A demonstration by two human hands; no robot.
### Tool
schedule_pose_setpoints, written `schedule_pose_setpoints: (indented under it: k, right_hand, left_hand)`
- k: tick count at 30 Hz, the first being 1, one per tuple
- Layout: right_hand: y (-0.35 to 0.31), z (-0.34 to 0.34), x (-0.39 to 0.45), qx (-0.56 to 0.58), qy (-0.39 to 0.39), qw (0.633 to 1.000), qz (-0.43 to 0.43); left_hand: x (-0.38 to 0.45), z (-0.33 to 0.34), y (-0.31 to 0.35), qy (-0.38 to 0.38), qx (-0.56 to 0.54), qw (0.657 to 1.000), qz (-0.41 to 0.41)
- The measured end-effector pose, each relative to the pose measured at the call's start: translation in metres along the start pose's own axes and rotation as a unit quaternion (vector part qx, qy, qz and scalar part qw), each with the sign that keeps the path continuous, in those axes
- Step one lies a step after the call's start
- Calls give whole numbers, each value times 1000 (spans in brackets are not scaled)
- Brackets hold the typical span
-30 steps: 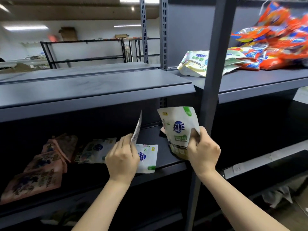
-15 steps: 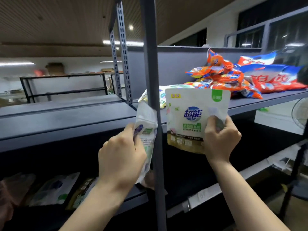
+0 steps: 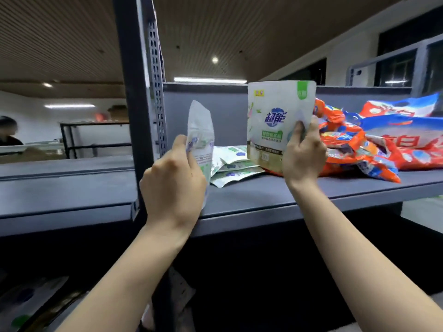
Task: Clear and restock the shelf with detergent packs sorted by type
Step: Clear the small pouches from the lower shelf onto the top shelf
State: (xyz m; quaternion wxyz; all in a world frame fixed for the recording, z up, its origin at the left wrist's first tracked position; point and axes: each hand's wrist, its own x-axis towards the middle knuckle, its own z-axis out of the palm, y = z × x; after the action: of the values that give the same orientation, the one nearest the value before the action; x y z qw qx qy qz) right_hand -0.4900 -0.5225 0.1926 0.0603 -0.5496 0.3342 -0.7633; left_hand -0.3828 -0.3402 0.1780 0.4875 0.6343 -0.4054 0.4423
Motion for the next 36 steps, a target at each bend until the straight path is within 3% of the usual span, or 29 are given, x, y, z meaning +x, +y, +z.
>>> schedule_pose_setpoints:
  k: [4,6,9,11,12,14,16,21,22,24,26,28,29,33,36]
  right_hand:
    - [20,60,30,-5,20,993,-119]
    - [36,92,38,-28,-45,976,-213]
    - [68,126,39,-133,-330,896,-265]
    - [89,134,36,-218,-494,812,-221]
    - [96,136,37,-209,-545,792,-177]
    - [104,136,41,-168,-564,798,-127]
    - [108,137,44,-161,-552,806,-137]
    - [111,123,46,-159,-579,785,-149]
    - [113,122,45,-158,-582,784,-150]
    - [116,120,44,-155,-581,784,-153]
    - [117,118,44,-155,-584,782,-154]
    - [117,116,44,-161,-585,780,-153]
    - [116,115,44,-165,-585,779,-154]
    - [111,112,45,-167,-589,777,-144]
    - [107,107,45,-162,-588,781,-136]
  left_hand:
    - [6,28,3,8,44,998,-34]
    - [6,40,4,9,56,998,-42]
    - [8,56,9,-1,71,995,-73]
    - [13,66,10,5,86,991,-105]
    - [17,71,11,17,92,990,-106]
    - [29,82,14,45,104,990,-85]
    - [45,103,12,76,120,987,-70]
    - [97,180,-5,139,154,978,19]
    - [104,199,-11,98,164,981,22]
    - [108,235,-20,-114,205,972,-3]
    - [101,263,-33,-345,230,909,-42]
    - [89,274,-45,-485,201,846,-92]
    - [84,274,-49,-500,185,840,-96]
    - [79,253,-46,-435,146,883,-97]
    - [77,237,-39,-413,153,892,-104]
